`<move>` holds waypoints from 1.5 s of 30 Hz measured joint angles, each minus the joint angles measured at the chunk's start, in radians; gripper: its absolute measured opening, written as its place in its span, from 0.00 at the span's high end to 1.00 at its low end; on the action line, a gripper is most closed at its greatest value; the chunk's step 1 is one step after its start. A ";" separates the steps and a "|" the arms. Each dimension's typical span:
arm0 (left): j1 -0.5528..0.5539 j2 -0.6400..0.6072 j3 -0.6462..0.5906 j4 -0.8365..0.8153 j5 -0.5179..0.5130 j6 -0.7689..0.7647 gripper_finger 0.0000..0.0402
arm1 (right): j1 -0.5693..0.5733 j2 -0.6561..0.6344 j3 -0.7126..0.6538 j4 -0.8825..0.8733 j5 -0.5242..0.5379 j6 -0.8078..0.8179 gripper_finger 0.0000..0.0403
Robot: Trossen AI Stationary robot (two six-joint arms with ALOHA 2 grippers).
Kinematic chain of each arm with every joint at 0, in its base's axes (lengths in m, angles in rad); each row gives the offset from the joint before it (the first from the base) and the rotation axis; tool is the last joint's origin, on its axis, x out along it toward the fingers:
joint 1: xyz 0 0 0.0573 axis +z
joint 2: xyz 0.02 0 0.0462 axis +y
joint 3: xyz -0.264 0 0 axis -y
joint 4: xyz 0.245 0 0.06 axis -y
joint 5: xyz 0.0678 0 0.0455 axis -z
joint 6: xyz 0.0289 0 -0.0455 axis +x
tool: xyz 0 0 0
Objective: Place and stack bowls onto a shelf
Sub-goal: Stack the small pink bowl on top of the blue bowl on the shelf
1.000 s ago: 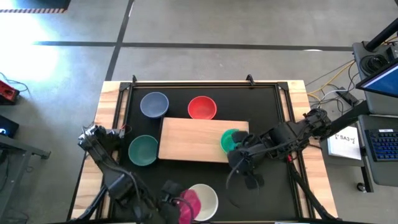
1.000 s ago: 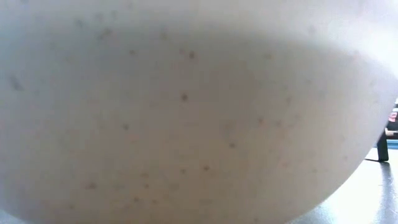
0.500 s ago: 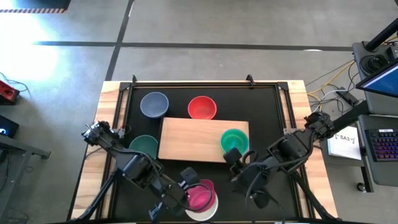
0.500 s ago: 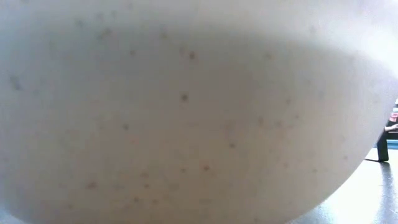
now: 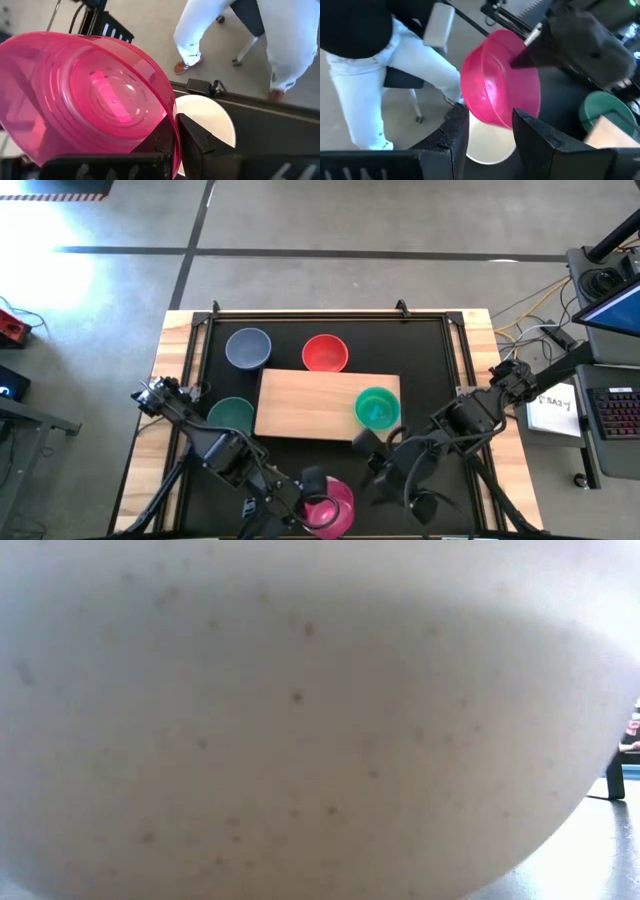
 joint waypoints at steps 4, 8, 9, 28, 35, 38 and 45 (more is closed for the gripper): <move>0.022 0.004 0.000 0.024 -0.001 0.075 1.00 | 0.000 0.009 0.000 0.005 -0.035 -0.008 0.65; 0.044 0.004 0.000 0.056 -0.002 0.116 1.00 | 0.000 0.026 0.000 0.006 -0.052 -0.022 0.65; 0.049 0.004 0.000 0.062 -0.002 0.123 1.00 | 0.000 0.030 0.000 0.005 -0.052 -0.032 0.65; 0.096 0.002 0.000 0.110 0.000 0.195 1.00 | -0.001 0.030 -0.003 0.005 -0.126 -0.040 0.80; 0.097 0.002 0.000 0.154 0.000 0.150 0.98 | 0.001 0.030 -0.003 -0.010 -0.163 -0.004 0.96; 0.098 0.001 0.000 0.170 -0.002 0.118 0.94 | 0.001 0.031 -0.003 -0.011 -0.182 0.016 0.97; 0.098 -0.002 0.000 0.213 -0.003 0.047 0.76 | 0.001 0.031 -0.004 -0.013 -0.158 0.062 0.98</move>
